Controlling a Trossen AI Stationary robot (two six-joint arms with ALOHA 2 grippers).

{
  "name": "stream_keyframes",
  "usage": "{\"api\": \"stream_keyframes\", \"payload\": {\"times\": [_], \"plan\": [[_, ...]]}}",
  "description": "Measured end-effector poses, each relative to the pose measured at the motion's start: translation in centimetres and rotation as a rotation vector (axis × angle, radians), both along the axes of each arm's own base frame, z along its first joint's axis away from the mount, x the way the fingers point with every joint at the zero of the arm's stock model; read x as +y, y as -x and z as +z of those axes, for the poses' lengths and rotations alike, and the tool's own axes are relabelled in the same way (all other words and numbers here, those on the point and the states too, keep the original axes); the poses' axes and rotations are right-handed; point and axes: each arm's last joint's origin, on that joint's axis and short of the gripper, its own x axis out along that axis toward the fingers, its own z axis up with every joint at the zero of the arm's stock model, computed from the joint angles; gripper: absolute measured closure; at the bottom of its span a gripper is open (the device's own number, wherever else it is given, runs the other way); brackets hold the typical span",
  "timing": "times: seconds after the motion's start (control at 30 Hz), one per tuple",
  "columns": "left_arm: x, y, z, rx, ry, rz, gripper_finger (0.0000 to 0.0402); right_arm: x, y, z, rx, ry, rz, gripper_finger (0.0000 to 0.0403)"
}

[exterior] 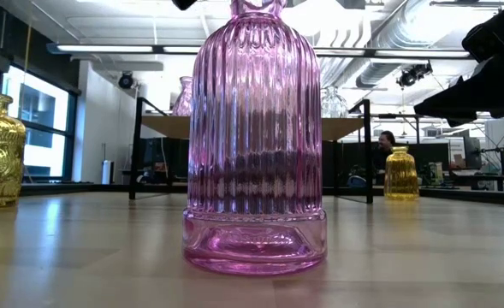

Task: Sort vases onto shelf
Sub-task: Put the right purple vase on the shelf aligned with the other purple vase

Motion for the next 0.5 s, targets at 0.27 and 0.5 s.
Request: {"api": "stream_keyframes", "payload": {"times": [0.27, 0.5], "plan": [[-2.0, -1.8, 0.3, 0.06, -0.021, -0.052, 0.0302, 0.0, 0.0, 0.0, 0.001, 0.0, 0.0, 0.0315], [-3.4, -3.8, 0.8, 0.129, -0.1, -0.1, 0.0302, 0.0, 0.0, 0.0, 0.001, 0.001, 0.0, 0.0315]]}}
